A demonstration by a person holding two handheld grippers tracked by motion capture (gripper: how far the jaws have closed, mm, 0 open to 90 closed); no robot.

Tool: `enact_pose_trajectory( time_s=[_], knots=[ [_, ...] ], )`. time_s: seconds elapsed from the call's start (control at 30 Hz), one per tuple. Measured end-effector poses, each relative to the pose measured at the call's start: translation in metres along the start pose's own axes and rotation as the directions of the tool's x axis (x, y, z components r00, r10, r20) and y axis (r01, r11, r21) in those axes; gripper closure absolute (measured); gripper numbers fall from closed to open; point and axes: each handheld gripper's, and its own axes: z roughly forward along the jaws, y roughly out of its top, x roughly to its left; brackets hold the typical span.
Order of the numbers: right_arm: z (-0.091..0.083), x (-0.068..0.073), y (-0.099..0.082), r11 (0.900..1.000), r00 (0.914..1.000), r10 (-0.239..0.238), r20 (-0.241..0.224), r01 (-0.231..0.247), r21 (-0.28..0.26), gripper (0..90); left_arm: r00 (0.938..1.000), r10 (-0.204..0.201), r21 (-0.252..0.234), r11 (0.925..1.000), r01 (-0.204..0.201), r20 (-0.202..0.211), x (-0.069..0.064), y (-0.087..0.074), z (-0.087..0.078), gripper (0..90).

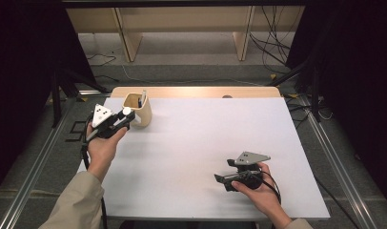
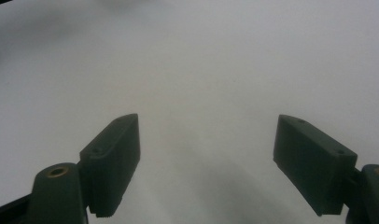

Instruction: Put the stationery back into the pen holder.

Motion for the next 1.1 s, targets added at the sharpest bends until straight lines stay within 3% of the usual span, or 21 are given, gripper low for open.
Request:
enact_pose_trajectory(
  time_s=[1.1],
  knots=[
    [0.0, 0.0, 0.0, 1.0, 1.0, 0.003, -0.001, -0.003, 0.003, 23.9, 0.9989, -0.01, -0.001, 0.9999, 0.01, -0.045, 0.017, 0.011, 0.009, 66.7]
  ],
)
